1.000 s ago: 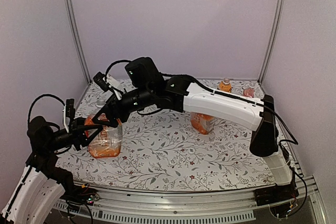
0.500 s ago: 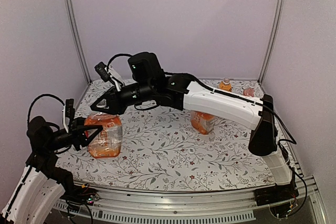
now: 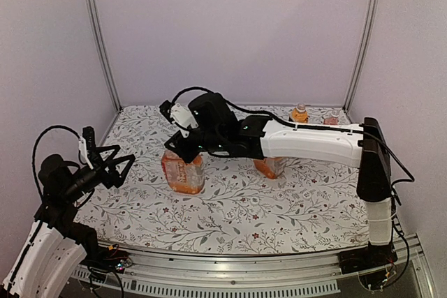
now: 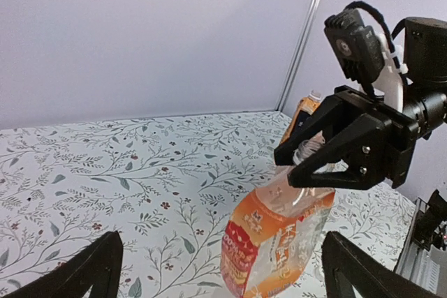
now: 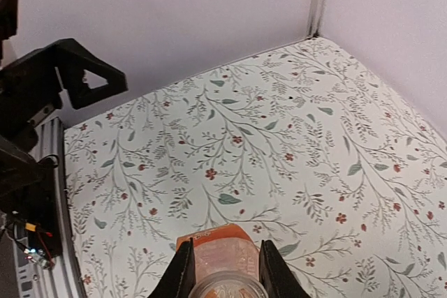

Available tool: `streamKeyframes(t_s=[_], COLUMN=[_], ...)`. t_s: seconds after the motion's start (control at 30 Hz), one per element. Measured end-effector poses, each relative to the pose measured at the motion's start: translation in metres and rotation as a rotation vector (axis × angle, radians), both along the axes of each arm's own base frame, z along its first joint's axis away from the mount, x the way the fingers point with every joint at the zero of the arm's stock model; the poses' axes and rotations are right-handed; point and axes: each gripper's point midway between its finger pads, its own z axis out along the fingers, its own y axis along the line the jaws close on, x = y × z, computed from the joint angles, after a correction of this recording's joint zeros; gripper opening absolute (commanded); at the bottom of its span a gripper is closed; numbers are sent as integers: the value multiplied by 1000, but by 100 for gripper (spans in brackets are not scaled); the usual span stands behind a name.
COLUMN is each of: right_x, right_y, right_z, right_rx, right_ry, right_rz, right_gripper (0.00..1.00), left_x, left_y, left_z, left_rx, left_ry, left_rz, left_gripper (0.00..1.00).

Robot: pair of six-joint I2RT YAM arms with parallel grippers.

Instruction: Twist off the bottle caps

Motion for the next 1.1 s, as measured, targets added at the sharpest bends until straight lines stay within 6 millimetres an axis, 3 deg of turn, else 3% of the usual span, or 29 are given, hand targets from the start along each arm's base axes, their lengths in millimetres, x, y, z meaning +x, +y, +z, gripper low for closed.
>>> streamKeyframes(t_s=[0.17, 0.27, 0.43, 0.53, 0.67, 0.87, 0.9, 1.0, 1.1], right_x=[72, 106, 147, 158, 154, 146, 144, 141, 140], right_y=[-42, -58, -77, -82, -84, -86, -88, -91, -94], right_z=[-16, -11, -8, -22, -51, -52, -52, -52, -57], right_rx=[-63, -53, -26, -42, -82, -55, -53, -51, -61], right_ry=[-175, -224, -265, -261, -238, -242, -239, -231, -213], right_rz=[-190, -245, -308, -322, -310, -305, -302, -303, -306], right_gripper=[0, 0, 0, 0, 0, 1, 10, 51, 68], left_x=[4, 6, 10, 12, 14, 15, 16, 16, 16], left_y=[6, 9, 12, 14, 16, 17, 17, 18, 18], left_z=[-2, -4, -7, -10, -12, -14, -14, -14, -14], left_rx=[13, 19, 23, 26, 27, 28, 28, 28, 28], left_ry=[2, 5, 19, 29, 39, 46, 47, 47, 47], left_rz=[34, 50, 68, 75, 85, 88, 88, 91, 93], left_gripper=[100, 99, 100, 100, 100, 100, 100, 100, 100])
